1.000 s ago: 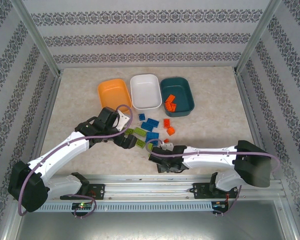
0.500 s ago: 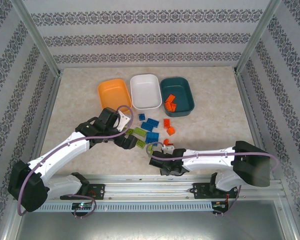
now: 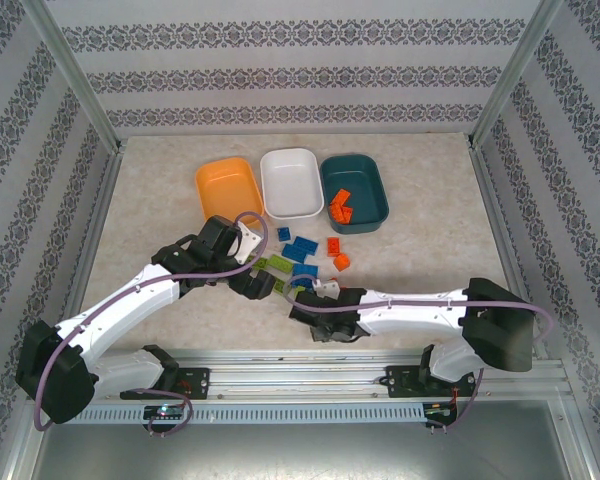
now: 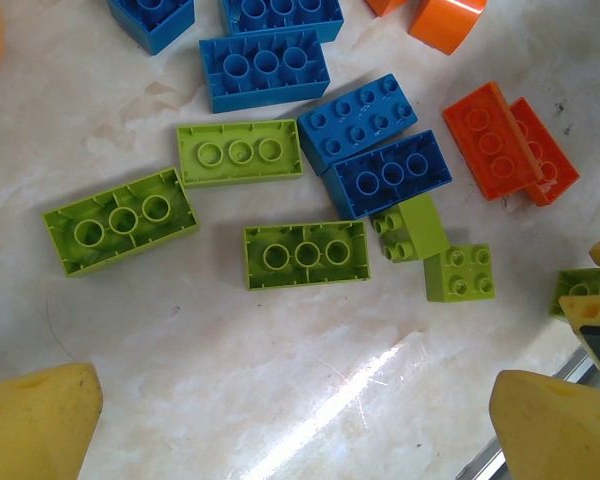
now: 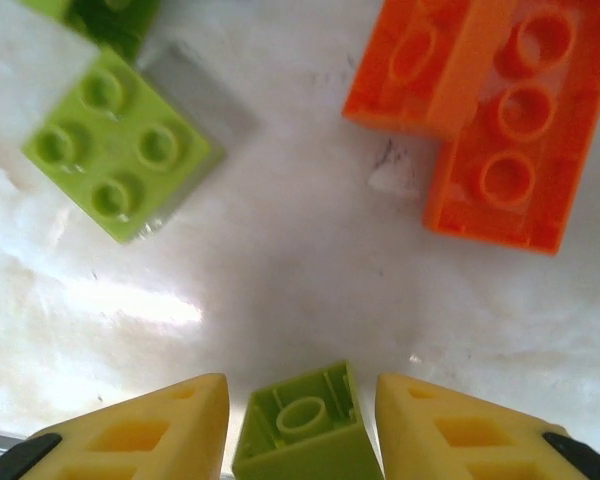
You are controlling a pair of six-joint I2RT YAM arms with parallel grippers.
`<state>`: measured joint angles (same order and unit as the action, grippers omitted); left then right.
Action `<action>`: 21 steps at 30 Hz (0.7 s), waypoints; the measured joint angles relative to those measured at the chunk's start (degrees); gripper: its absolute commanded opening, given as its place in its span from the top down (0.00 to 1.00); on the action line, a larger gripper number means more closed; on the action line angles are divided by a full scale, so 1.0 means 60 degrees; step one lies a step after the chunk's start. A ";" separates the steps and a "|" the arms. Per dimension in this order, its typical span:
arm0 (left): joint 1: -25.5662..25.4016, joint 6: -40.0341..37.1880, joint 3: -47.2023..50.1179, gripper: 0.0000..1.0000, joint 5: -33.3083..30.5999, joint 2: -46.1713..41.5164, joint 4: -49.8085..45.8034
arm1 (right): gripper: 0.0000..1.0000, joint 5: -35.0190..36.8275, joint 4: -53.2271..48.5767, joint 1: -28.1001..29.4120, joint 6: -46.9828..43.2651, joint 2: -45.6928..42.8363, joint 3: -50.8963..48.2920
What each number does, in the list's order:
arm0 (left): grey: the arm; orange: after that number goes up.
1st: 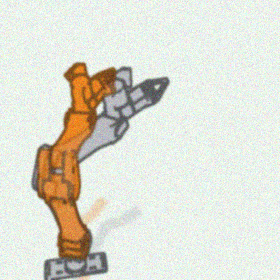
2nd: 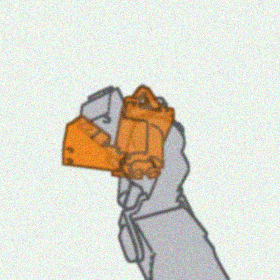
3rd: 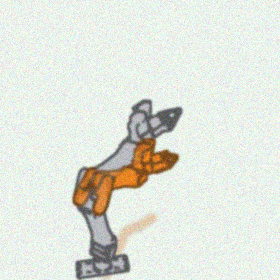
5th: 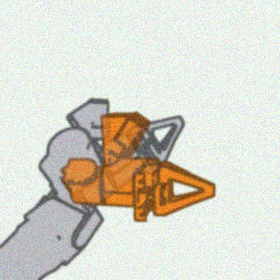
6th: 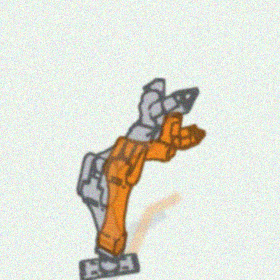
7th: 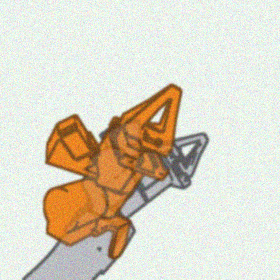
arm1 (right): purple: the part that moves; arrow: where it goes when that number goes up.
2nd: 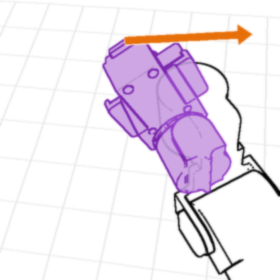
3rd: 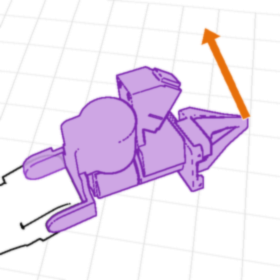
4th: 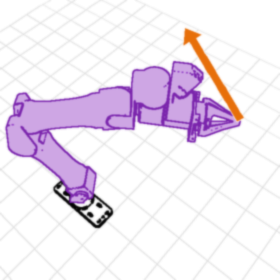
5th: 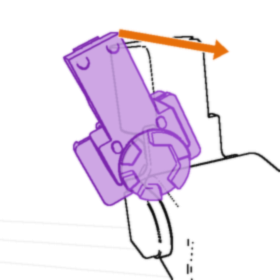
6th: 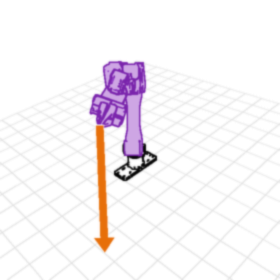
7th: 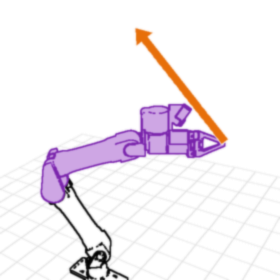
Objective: Sort the legos into containers by color
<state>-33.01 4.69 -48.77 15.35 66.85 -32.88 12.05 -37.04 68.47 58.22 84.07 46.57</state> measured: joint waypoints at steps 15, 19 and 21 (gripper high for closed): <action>0.0000 -0.0029 0.0000 0.00 -0.1213 -0.0244 -0.0193 | 0.58 -0.0557 0.0178 -0.2681 -0.2524 0.1024 0.2830; 0.0000 -0.0033 0.0000 0.00 -0.1610 -0.0517 -0.0208 | 0.55 -0.0845 0.0280 -0.3053 -0.3060 0.1840 0.3920; 0.0000 -0.0033 0.0000 0.00 -0.1698 -0.0579 -0.0208 | 0.51 -0.0962 0.0288 -0.3075 -0.3187 0.1949 0.4018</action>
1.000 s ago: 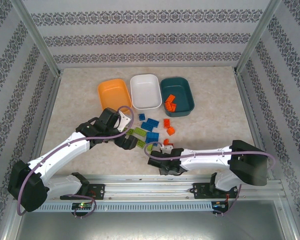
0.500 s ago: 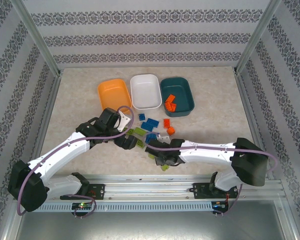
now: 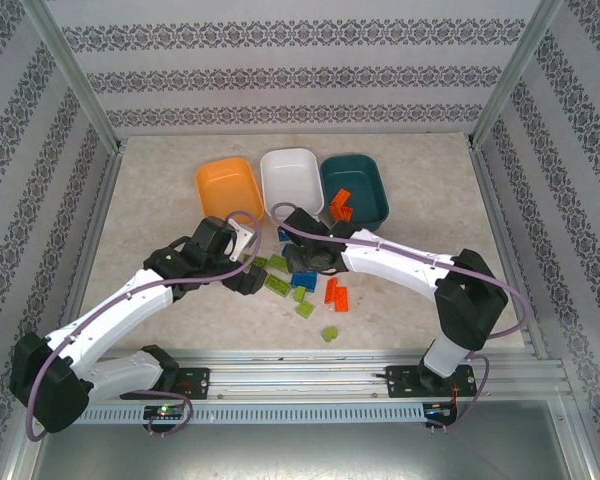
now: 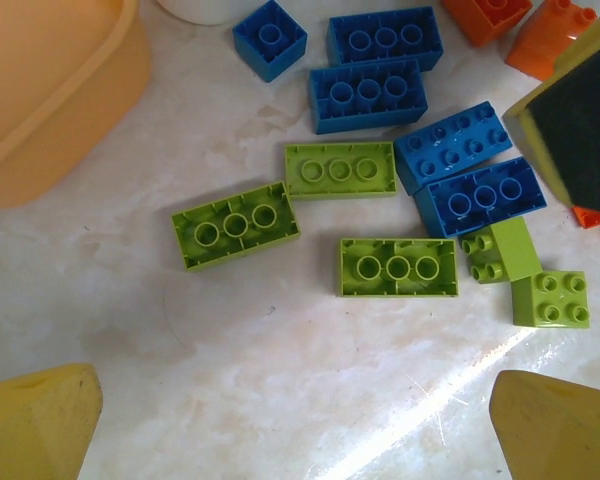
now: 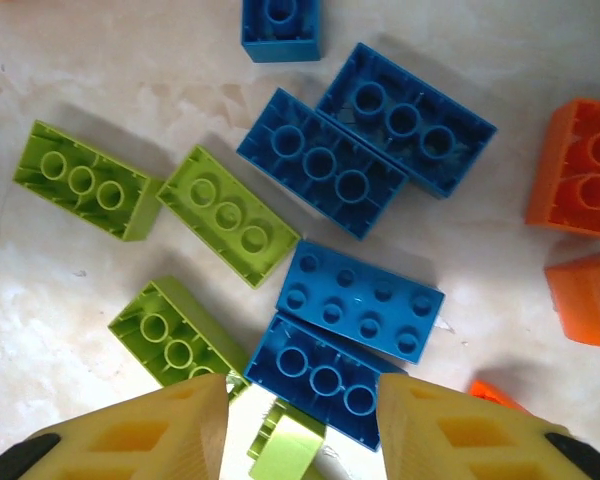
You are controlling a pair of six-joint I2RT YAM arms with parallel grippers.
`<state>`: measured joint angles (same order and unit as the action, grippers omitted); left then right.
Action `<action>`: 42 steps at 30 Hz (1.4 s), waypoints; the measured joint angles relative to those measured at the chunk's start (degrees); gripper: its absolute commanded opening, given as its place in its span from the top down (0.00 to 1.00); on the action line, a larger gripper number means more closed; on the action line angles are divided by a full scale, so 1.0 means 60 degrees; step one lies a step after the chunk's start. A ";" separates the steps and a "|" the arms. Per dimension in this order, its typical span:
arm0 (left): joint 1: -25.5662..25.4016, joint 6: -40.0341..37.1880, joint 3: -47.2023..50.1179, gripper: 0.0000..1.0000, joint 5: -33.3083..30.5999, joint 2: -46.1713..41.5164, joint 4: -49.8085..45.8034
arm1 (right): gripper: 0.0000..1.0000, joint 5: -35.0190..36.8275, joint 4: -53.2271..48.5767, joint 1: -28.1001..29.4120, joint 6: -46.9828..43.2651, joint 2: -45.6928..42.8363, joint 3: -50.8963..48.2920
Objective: Sort the legos into containers by color
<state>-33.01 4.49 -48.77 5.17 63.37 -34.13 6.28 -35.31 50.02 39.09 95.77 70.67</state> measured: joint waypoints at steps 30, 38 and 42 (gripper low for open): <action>0.0000 0.0000 0.0000 0.00 -0.0124 -0.0076 -0.0025 | 0.38 -0.0583 -0.0940 0.2510 0.1461 -0.0739 -0.3366; 0.0000 0.0000 0.0000 0.00 -0.0124 -0.0076 -0.0029 | 0.58 -0.0718 -0.0568 0.2521 0.1526 -0.0605 -0.3501; 0.0000 0.0000 0.0000 0.00 -0.0124 -0.0076 -0.0033 | 0.67 -0.0710 -0.0528 0.2521 0.1592 -0.0616 -0.3515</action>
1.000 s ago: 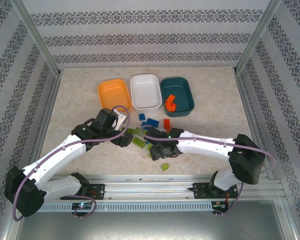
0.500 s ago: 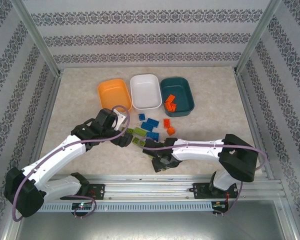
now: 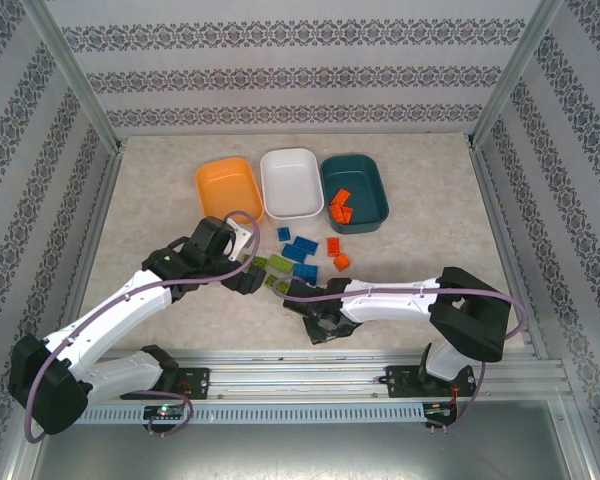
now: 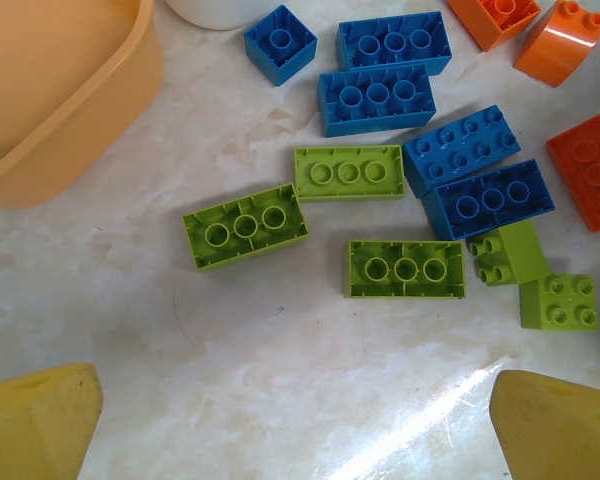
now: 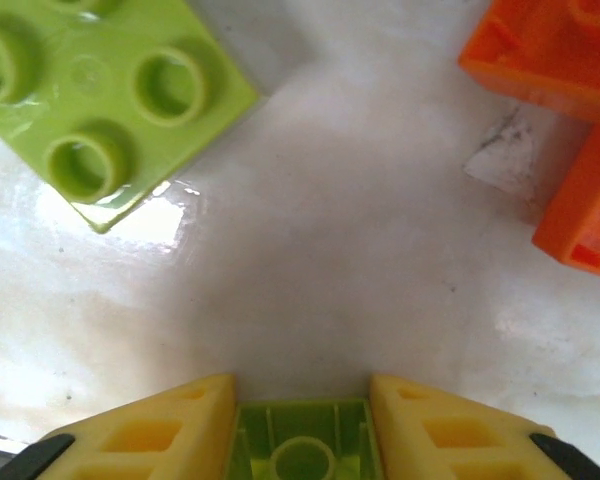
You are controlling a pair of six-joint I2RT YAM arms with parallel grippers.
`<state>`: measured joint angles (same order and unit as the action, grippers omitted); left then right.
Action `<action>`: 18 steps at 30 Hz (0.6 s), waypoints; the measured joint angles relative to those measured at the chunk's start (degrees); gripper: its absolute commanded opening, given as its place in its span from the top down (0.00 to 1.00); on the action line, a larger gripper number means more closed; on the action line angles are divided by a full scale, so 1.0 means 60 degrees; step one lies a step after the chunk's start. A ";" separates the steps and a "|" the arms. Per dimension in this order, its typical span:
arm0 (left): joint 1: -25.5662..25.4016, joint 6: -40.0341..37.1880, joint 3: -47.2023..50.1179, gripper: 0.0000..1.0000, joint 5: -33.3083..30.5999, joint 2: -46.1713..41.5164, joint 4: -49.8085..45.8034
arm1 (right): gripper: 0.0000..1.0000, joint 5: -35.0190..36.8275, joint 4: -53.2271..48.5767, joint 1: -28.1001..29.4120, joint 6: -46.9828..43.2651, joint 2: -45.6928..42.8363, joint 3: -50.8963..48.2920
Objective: Sort the legos into containers by color
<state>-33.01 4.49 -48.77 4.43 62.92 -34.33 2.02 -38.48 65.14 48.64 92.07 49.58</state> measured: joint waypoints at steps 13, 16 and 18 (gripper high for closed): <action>0.0000 0.0004 0.0000 0.00 -0.0004 0.0004 0.0000 | 0.69 0.0076 -0.0259 -0.0222 -0.0076 -0.0437 0.0055; 0.0000 0.0004 0.0000 0.00 -0.0098 -0.0004 -0.0004 | 0.70 0.0062 -0.0357 -0.0816 -0.0419 -0.0565 0.0484; -0.0004 0.0004 0.0000 0.00 -0.0379 -0.0080 -0.0029 | 0.70 0.0004 -0.0390 -0.1402 -0.0732 -0.0630 0.0980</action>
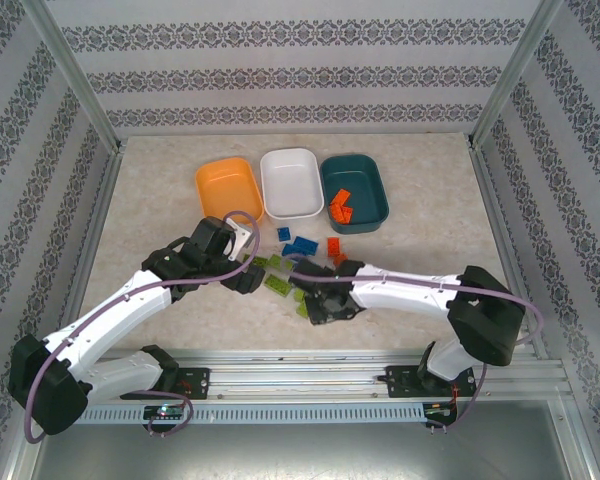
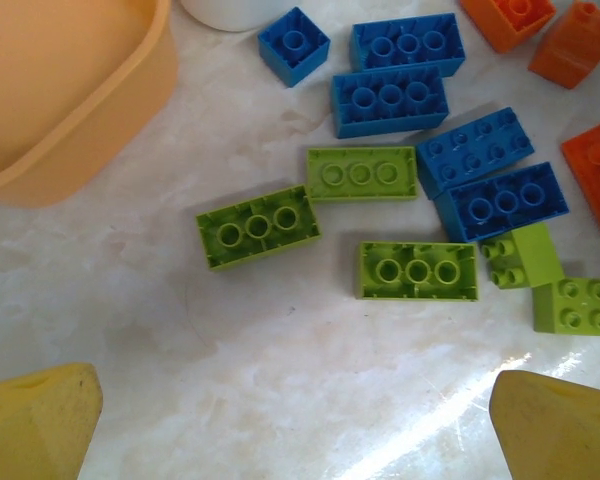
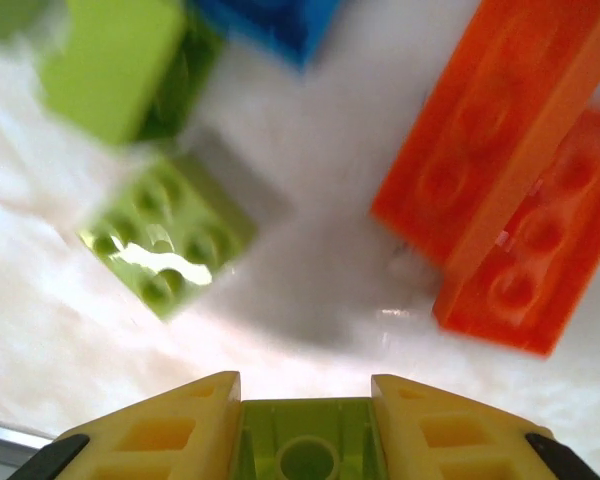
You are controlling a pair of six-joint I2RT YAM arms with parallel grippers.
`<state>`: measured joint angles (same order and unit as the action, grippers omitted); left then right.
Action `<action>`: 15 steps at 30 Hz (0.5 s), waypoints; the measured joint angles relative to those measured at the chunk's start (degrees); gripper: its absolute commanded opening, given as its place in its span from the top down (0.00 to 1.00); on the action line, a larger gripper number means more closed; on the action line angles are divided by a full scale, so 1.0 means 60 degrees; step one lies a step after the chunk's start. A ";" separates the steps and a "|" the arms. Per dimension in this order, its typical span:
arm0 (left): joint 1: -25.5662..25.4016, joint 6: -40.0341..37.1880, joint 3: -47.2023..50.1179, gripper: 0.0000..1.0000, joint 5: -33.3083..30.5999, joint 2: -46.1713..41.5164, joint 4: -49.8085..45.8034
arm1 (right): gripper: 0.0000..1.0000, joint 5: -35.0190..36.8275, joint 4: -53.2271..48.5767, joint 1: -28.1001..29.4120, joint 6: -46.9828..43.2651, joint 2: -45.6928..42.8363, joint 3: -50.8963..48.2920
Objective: Sort the legos into containers by color
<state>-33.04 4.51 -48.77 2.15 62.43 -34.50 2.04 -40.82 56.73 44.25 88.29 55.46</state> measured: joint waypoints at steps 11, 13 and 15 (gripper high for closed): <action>0.0004 0.0004 0.0007 0.00 -0.2390 -0.2033 -0.0076 | 0.71 -0.1198 0.0499 -0.2226 -0.1665 0.2018 0.4776; 0.0004 0.0004 0.0036 0.00 -0.2674 -0.2324 -0.0062 | 0.71 -0.1577 0.0557 -0.2459 -0.1741 0.2885 0.5814; 0.0004 0.0004 0.0095 0.00 -0.2878 -0.2583 -0.0025 | 0.71 -0.1912 0.0561 -0.2630 -0.1854 0.3858 0.6976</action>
<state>-33.01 4.54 -48.21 -15.11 46.94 -34.65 -9.43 -37.45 40.95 33.12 111.44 97.32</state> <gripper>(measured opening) 0.999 0.325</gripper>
